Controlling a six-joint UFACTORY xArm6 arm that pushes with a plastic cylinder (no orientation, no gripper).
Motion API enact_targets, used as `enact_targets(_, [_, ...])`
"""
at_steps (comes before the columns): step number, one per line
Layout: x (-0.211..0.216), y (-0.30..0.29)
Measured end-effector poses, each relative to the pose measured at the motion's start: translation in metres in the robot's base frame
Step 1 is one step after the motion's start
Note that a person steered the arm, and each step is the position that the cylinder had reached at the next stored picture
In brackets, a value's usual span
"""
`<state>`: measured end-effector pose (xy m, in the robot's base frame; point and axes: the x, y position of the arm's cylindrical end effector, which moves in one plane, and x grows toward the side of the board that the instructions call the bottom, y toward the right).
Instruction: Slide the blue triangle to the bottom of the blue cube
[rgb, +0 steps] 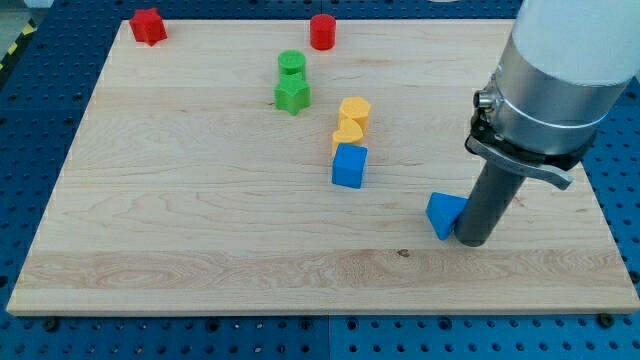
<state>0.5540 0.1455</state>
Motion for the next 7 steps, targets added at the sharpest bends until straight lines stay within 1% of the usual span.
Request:
enact_targets(2, [-0.025, -0.002])
enact_targets(4, [-0.036, -0.002])
enact_targets(7, [-0.035, -0.003])
